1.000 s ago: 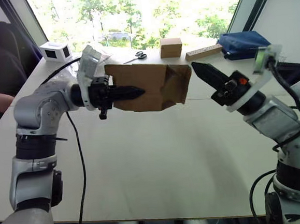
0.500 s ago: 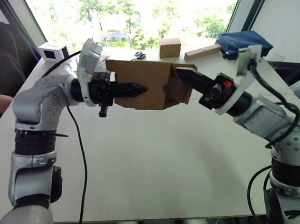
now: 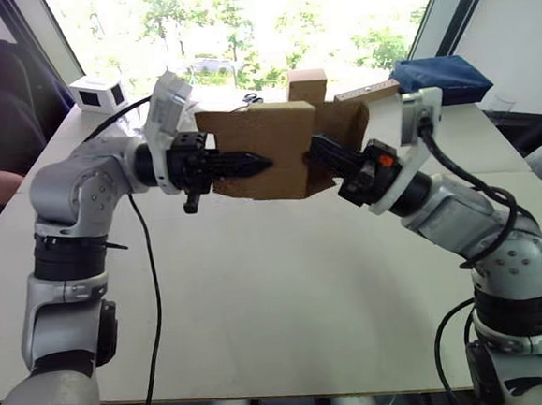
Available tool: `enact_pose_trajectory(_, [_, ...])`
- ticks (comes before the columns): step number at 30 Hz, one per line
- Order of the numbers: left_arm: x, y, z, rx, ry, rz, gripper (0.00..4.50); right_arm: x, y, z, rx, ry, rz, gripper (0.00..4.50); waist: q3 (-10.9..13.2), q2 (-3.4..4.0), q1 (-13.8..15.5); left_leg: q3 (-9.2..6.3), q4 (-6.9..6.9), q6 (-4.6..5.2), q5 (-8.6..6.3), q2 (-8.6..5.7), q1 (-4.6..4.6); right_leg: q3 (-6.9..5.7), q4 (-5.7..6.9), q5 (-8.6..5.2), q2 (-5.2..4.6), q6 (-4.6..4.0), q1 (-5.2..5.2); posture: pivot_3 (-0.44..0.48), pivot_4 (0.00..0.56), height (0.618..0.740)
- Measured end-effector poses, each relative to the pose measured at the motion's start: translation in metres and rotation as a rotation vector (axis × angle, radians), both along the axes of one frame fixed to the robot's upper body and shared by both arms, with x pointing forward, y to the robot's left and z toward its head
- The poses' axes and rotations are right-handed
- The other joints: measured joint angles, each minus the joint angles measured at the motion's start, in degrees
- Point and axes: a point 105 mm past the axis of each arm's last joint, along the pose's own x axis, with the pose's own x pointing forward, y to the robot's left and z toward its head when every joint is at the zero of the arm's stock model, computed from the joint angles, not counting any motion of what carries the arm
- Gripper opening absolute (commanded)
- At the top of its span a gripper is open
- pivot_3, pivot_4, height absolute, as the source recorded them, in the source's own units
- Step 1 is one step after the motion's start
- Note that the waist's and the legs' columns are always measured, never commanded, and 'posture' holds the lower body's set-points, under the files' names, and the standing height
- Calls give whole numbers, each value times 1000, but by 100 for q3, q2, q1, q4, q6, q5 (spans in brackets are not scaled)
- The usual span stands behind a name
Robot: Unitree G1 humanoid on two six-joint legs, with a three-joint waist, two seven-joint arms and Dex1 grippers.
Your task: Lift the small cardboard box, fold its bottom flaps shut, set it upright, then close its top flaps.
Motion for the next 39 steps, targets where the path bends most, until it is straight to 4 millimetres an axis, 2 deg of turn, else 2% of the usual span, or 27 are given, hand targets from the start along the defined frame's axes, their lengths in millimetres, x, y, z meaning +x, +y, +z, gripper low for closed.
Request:
enact_pose_trajectory(25, [10, 1, -5, -22, 23, 28, 0, 2, -3, -1, 0, -30, 10, 53, 0, 0, -54, 0, 0, 0, 0, 0, -1, 0, -1, 0, -1, 0, 0, 0, 150, 740])
enact_pose_trajectory(30, [14, 3, -7, -18, 28, 51, 0, -8, -17, -9, -98, -29, 1, 53, 1, 1, -73, 0, -1, 2, -1, -1, -3, 0, -5, 0, -2, 0, 0, 0, 150, 740])
enact_pose_trajectory(35, [15, 6, -7, -12, 29, 59, 0, -20, -50, 2, -161, -52, -49, 53, 2, -1, -71, 0, -1, 3, -2, -1, -2, 0, -4, 0, -3, 0, 0, 0, 150, 740])
enact_pose_trajectory(39, [16, 7, -7, -15, 32, 61, 0, -29, -62, -25, -243, 47, -63, 53, 2, -2, -67, -1, -2, 3, -2, 1, -2, -1, -6, 0, -1, 0, 1, 0, 150, 740])
